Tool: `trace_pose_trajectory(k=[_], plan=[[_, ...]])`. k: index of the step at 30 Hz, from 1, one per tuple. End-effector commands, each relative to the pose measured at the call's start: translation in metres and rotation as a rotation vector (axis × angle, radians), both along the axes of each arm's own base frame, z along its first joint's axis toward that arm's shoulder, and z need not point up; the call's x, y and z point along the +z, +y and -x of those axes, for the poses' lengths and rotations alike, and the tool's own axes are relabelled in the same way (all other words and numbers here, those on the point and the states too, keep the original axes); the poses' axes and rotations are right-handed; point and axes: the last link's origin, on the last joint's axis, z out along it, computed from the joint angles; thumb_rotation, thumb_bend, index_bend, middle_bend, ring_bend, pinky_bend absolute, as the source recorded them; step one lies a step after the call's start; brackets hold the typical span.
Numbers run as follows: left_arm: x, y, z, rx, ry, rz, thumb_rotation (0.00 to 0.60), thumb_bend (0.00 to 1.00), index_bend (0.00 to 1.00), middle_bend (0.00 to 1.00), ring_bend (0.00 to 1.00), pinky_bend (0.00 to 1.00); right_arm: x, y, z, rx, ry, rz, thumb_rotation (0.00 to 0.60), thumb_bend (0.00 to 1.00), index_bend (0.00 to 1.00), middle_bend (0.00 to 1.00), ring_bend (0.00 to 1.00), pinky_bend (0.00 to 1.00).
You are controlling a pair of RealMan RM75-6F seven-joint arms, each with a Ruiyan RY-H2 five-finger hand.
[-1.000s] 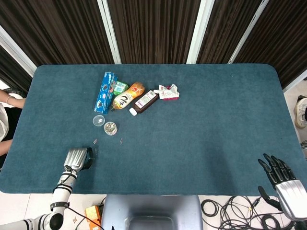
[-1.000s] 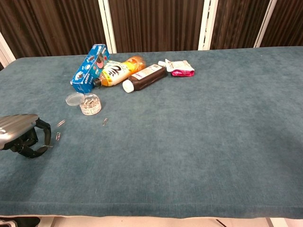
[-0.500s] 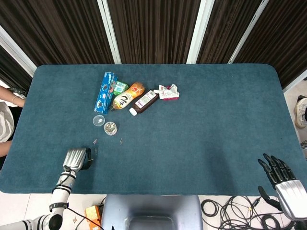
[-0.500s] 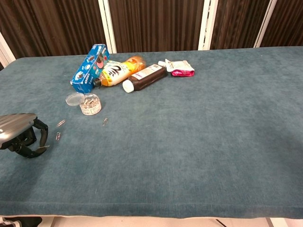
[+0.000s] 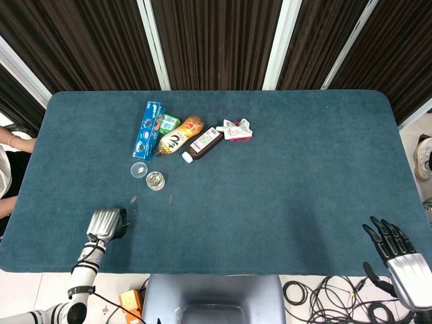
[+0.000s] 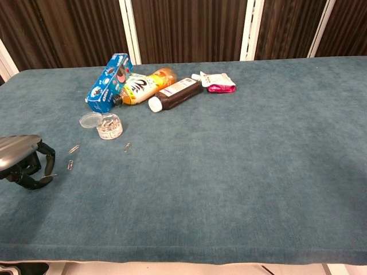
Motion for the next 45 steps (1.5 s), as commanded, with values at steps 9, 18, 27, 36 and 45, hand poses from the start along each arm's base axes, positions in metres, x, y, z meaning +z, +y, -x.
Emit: trace_pose_trajectory(k=[9,18,27,36,45], plan=[[0.033,0.012,-0.014,-0.035,-0.038,-0.107,0.600,0.54,0.71,1.00,1.00,1.00,0.001,0.001,0.000,0.002,-0.006,0.009,0.600,0.32,0.00,0.00,0.00,0.13],[0.046,0.071,-0.047,-0.004,-0.130,-0.166,0.600,0.53,0.70,1.00,1.00,1.00,-0.001,-0.002,0.000,-0.005,0.002,0.004,0.600,0.32,0.00,0.00,0.00,0.13],[0.030,0.112,-0.062,0.059,-0.166,-0.159,0.600,0.52,0.69,1.00,1.00,1.00,0.001,-0.004,0.001,-0.017,0.001,0.009,0.600,0.32,0.00,0.00,0.00,0.13],[0.011,0.129,-0.075,0.076,-0.169,-0.147,0.600,0.52,0.68,1.00,1.00,1.00,0.005,0.000,0.002,-0.015,-0.013,0.024,0.600,0.32,0.00,0.00,0.00,0.13],[-0.010,0.136,-0.089,0.081,-0.158,-0.121,0.600,0.51,0.67,1.00,1.00,1.00,0.011,0.003,0.003,-0.009,-0.036,0.040,0.600,0.32,0.00,0.00,0.00,0.13]])
